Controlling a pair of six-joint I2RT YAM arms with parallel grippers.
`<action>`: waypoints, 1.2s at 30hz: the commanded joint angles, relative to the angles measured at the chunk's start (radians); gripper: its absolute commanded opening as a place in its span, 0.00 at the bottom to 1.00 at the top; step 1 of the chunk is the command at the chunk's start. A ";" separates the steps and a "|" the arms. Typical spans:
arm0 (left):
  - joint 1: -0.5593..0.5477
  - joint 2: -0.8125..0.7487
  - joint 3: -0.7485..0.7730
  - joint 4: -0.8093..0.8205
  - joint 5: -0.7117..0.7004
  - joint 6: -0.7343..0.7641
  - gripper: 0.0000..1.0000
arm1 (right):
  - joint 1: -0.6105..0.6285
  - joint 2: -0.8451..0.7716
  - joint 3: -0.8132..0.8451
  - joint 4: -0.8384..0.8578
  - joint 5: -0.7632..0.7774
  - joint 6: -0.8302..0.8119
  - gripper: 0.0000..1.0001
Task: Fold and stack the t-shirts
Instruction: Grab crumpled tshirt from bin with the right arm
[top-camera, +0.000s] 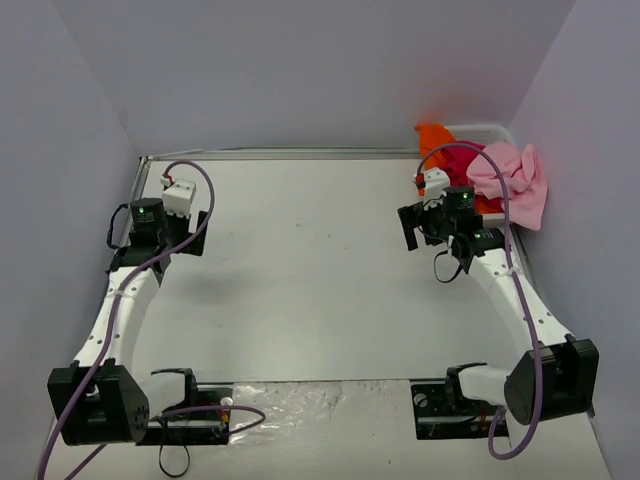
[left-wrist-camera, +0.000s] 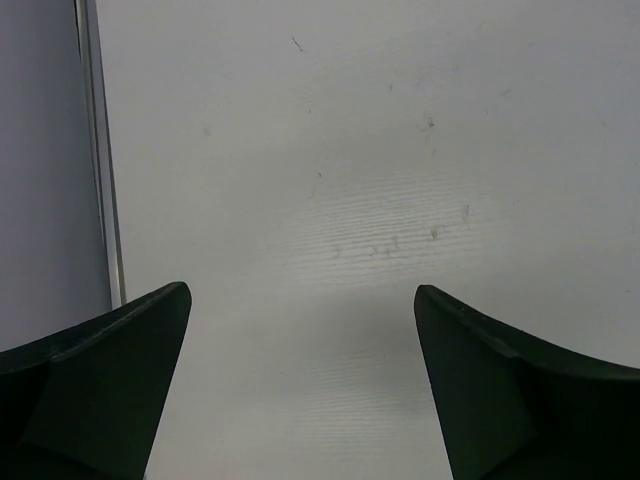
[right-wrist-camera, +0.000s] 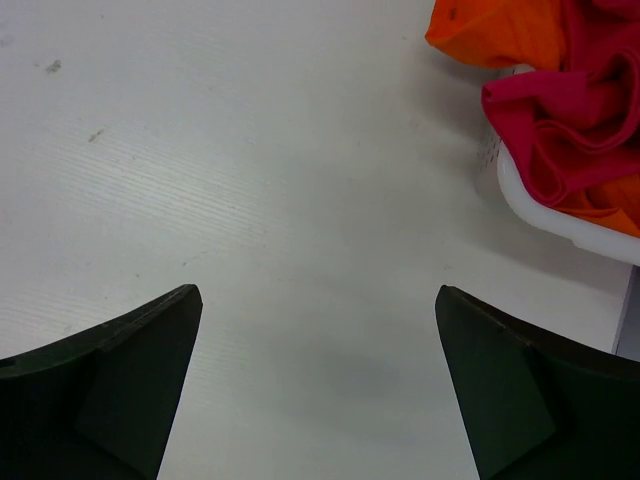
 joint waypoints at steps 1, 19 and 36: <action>-0.002 -0.034 0.012 -0.010 -0.020 0.000 0.94 | -0.004 -0.055 0.005 0.031 -0.025 0.048 1.00; -0.004 0.023 0.033 -0.034 -0.005 -0.002 0.94 | -0.016 0.070 0.070 0.092 0.246 -0.044 1.00; 0.001 -0.027 -0.016 -0.011 0.051 0.010 0.94 | -0.285 0.462 0.241 0.321 0.421 -0.003 1.00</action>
